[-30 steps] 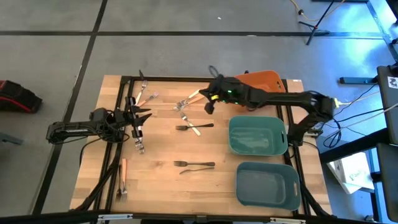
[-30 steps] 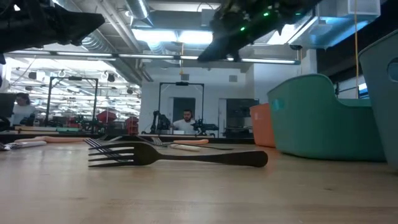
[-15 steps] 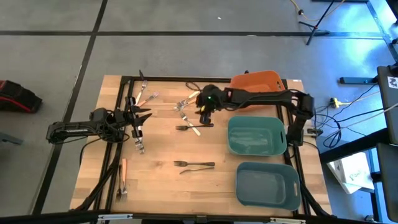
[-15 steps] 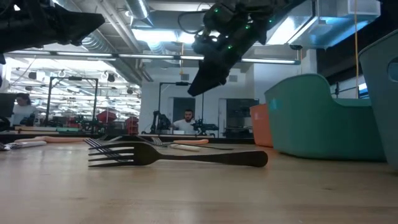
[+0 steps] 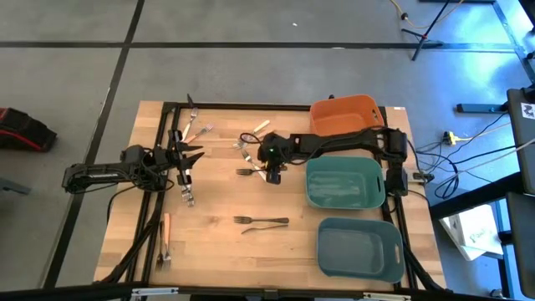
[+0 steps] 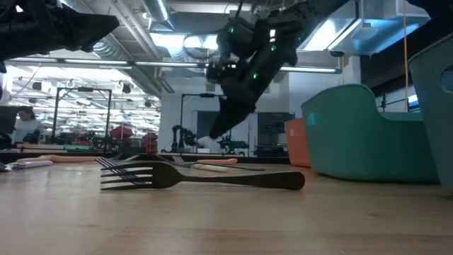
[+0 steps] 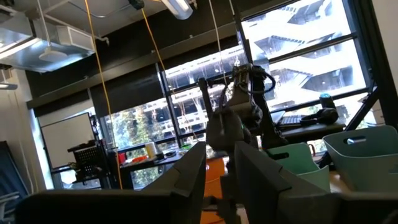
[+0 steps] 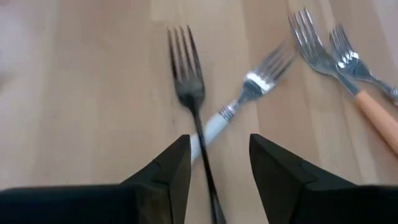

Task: Sort silverware by color (type)
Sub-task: Put the black fork into the orange bin

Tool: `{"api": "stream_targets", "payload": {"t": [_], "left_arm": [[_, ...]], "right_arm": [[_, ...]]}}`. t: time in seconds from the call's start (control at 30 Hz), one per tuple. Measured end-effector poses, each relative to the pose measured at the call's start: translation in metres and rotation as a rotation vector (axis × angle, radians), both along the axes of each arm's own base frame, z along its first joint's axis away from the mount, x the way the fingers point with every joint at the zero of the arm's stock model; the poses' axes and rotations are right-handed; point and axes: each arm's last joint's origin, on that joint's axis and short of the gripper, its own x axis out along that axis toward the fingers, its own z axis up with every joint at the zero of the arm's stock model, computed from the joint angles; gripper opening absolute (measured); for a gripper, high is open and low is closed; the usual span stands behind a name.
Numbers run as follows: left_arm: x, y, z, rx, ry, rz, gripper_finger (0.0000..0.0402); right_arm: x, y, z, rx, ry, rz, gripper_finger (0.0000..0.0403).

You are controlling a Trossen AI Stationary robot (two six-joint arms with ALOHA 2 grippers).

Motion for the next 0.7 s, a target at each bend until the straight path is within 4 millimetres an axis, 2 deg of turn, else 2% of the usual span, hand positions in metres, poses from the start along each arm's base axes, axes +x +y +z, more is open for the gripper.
{"api": "stream_targets", "payload": {"t": [0.2, 0.4, 0.7], "left_arm": [[0.000, 0.000, 0.000, 0.000, 0.000, 0.000, 0.0080], [0.000, 0.000, 0.000, 0.000, 0.000, 0.000, 0.0080], [0.000, 0.000, 0.000, 0.000, 0.002, 0.000, 0.0080]], "right_arm": [[0.004, -0.001, -0.027, 0.004, 0.065, -0.005, 0.0152], [0.005, -0.001, -0.039, 0.006, 0.094, -0.001, 0.0150], [0.007, -0.001, -0.049, 0.012, 0.106, 0.008, 0.0086]]}}
